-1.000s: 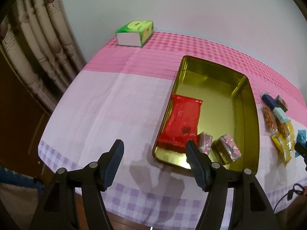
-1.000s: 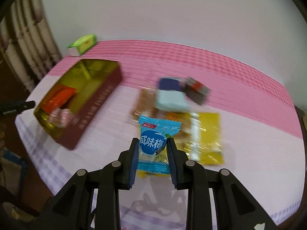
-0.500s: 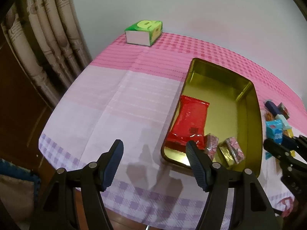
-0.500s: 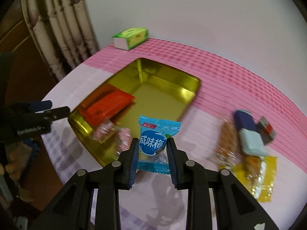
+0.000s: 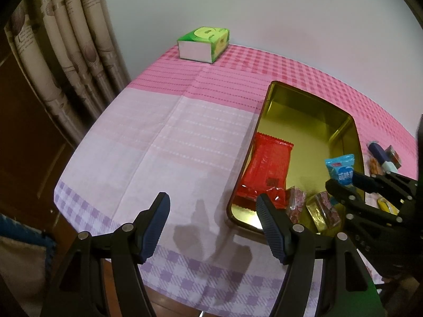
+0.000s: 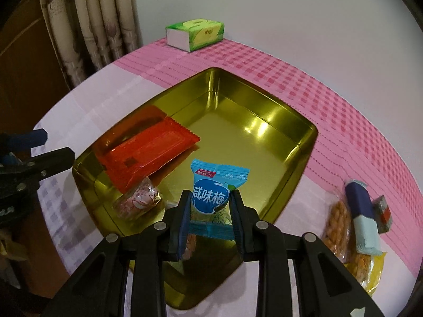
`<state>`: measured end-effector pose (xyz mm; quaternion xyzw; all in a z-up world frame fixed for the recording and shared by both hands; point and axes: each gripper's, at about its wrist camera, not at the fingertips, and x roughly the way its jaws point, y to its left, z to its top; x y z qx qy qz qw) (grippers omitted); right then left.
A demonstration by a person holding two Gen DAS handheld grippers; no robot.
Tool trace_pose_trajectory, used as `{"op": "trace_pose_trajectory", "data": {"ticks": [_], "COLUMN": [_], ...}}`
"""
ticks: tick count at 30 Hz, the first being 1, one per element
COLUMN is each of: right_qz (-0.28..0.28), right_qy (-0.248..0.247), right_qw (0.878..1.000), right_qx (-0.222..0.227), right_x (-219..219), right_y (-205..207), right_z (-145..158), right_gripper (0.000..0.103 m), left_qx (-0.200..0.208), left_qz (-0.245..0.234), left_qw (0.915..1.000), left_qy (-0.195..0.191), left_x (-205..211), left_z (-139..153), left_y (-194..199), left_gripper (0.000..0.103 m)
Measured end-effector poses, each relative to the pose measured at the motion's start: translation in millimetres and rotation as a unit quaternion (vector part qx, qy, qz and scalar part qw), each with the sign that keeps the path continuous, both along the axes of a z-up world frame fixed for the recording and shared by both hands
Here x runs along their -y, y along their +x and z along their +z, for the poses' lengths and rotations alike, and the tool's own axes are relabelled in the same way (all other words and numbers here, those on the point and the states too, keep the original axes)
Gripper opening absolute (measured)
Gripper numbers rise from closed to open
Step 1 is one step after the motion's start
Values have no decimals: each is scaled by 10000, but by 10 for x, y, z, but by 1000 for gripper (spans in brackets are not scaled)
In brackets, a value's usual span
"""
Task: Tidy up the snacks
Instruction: 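Carry the blue-and-white candy over the tray and open the right gripper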
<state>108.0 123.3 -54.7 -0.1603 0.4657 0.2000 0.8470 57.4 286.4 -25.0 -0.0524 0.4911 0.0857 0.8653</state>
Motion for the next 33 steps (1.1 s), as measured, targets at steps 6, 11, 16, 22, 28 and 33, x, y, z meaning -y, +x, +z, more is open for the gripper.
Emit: {"op": "trace_pose_trajectory", "data": {"ticks": [6,11,16,22,28,33], "right_qz": [-40,-20,17,34,-13,-100], "right_qy": [-121,162,330,532,806,1006], "right_qw": [9999,9995,9988,9975,9957,9943], "right_qx": [-79,-264,-363,-469,-447,-324], "right_x": [-50,-52,-63,-96,-65,62], "right_y": [69,38,-43,-119,-158,-204], "right_z": [-83,-75,-72,-68,-5,134], "right_gripper": [26,26,27,29,49,51], "left_qx": [-22,-33,-38,-37,-46,-51], "left_qz": [-18,-18,-20,-23,-6,13], "left_qw": [10000,10000,10000,10000,10000,9999], "left_qy": [38,51,57,57,81,121], "left_x": [15,17,21,20,20,21], "left_z": [-12,-18,-21,-28,-29,-37], "left_y": [5,5,1,3,0,3], "left_gripper": [68,68,68,68,69,69]}}
